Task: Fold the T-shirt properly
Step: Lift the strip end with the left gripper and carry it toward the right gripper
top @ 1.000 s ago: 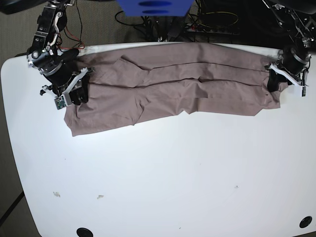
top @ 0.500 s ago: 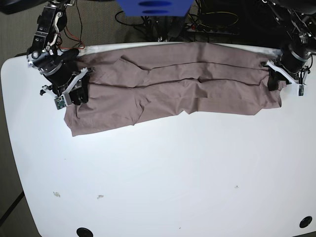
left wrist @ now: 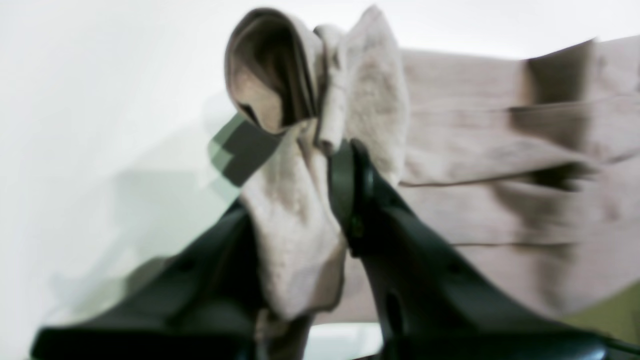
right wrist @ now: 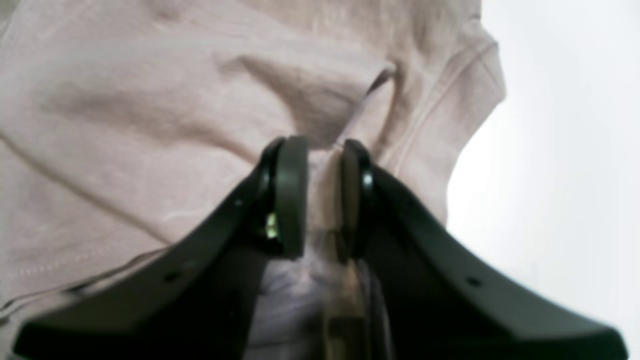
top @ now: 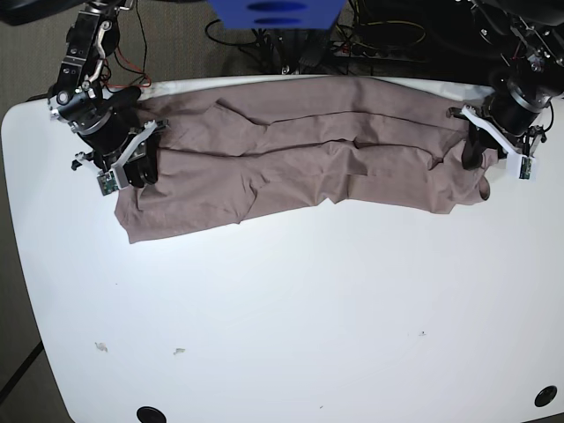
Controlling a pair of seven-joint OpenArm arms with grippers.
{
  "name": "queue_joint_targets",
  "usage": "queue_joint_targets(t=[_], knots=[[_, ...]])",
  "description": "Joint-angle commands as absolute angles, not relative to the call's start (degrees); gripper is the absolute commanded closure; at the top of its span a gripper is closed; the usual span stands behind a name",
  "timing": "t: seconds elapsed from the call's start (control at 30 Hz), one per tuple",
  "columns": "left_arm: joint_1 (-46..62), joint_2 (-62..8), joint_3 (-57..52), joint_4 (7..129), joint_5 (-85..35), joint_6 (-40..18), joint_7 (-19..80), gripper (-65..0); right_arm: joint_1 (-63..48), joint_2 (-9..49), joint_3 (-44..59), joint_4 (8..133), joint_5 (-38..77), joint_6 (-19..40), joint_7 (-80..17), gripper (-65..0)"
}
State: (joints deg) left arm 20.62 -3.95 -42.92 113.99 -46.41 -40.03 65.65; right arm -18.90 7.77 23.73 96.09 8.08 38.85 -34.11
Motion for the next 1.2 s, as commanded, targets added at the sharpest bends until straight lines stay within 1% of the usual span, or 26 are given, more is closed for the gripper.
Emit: queue_joint_targets(t=[0.0,0.23,0.43,0.73,0.93,1.03,1.1,1.17], knots=[[20.44,-4.35,-43.21,114.95,-50.95,-40.00,65.98,0.0,-19.21,8.13,23.60,96.22,6.99,39.52,-36.26,-13.0],[19.82,-4.35,-43.12,115.03,-59.91,-40.00,68.35,0.0,-19.21,8.13,23.60,96.22,6.99,39.52,-36.18,-13.0],[17.54,-4.18,-43.12,115.03,-67.38,-40.00,73.63,0.0,-19.21,8.22,23.60,96.22,6.99,39.52,-36.18,-13.0],[14.11,-1.27,-43.03,115.03,-77.14,-40.00,79.78,0.0,-19.21,8.31,23.60,96.22,6.99,39.52,-36.18,-12.7],[13.41,1.36,-42.51,115.03,-80.66,-40.00,80.00,0.0,-19.21,8.31,23.60,96.22,6.99,39.52,-36.18,-12.2],[13.41,1.71,-38.20,115.03,-80.57,-40.00,80.00,0.0,-19.21,8.31,23.60,96.22,6.99,39.52,-36.18,-11.9],[13.41,1.89,-35.65,115.03,-80.48,-40.00,80.00,0.0,-19.21,8.31,23.60,96.22,6.99,39.52,-36.18,-10.2],[13.41,2.42,-33.63,115.03,-80.04,-40.00,80.00,0.0,-19.21,8.31,23.60,96.22,6.99,39.52,-36.18,-6.7]])
